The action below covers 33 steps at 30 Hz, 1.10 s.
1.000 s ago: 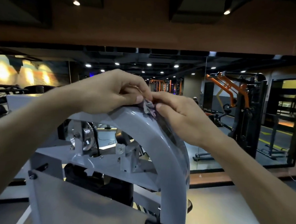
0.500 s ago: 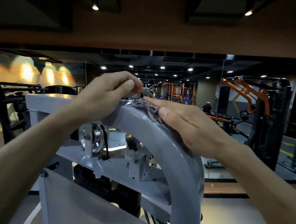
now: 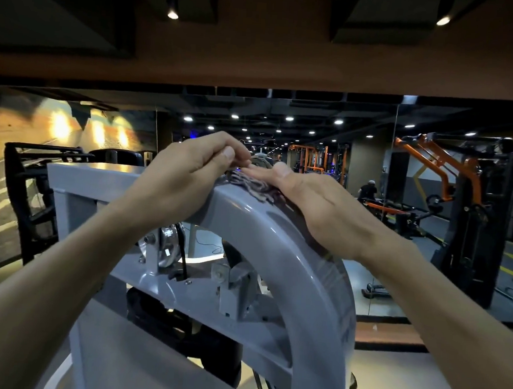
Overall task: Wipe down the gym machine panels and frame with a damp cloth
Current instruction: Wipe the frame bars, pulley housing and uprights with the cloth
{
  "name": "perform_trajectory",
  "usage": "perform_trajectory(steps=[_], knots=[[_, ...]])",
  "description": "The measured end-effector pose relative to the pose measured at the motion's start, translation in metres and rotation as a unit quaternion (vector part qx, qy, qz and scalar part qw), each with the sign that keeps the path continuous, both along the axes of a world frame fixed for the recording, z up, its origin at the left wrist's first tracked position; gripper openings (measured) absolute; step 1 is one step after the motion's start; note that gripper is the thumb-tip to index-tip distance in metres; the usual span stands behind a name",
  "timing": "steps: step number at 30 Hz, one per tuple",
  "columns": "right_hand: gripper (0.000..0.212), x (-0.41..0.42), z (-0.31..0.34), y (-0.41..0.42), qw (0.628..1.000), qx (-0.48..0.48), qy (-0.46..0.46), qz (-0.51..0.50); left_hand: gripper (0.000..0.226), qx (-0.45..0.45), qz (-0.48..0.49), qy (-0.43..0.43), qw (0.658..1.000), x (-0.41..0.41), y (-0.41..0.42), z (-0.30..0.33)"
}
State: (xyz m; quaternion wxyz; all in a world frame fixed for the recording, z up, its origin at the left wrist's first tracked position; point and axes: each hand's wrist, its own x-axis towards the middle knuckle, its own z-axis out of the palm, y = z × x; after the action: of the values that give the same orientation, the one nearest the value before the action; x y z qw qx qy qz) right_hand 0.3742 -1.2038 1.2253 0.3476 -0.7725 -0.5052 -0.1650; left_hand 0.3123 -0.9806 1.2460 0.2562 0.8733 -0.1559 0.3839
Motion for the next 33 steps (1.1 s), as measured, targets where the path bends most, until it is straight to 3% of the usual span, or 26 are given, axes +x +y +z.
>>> perform_trajectory(steps=[3,6,11,19,21,24,28,30,33], knots=[[0.064,0.007,-0.005,0.027,0.998,-0.046,-0.018,-0.025,0.027,0.001,0.006,0.010,1.000,0.002,0.001,-0.001],[0.036,0.010,-0.013,0.022,0.999,-0.032,-0.015,0.008,0.028,0.001,-0.003,0.012,1.000,0.002,0.000,-0.001],[0.057,0.002,-0.012,-0.017,0.994,0.068,0.081,0.039,0.027,0.022,0.018,0.006,1.000,0.001,0.000,-0.002],[0.077,0.010,-0.021,-0.028,0.983,0.081,0.131,0.102,0.032,0.009,0.022,0.002,1.000,0.000,-0.004,-0.004],[0.082,0.015,-0.011,-0.018,0.986,0.056,0.139,0.072,0.032,0.006,0.021,0.001,1.000,0.000,-0.006,-0.004],[0.078,0.012,0.007,-0.003,0.992,0.022,0.121,0.025,0.032,0.015,0.026,0.005,1.000,-0.001,-0.006,-0.005],[0.073,0.021,0.000,-0.008,0.991,0.024,0.114,0.066,0.033,-0.004,0.018,0.004,1.000,-0.002,-0.004,-0.008],[0.069,0.030,-0.012,-0.012,0.982,0.044,0.163,0.089,0.034,-0.011,0.013,0.000,1.000,-0.001,-0.004,-0.008],[0.099,0.043,-0.024,-0.034,0.985,-0.029,0.145,0.090,0.035,-0.022,0.011,0.002,1.000,0.002,-0.004,-0.008]])
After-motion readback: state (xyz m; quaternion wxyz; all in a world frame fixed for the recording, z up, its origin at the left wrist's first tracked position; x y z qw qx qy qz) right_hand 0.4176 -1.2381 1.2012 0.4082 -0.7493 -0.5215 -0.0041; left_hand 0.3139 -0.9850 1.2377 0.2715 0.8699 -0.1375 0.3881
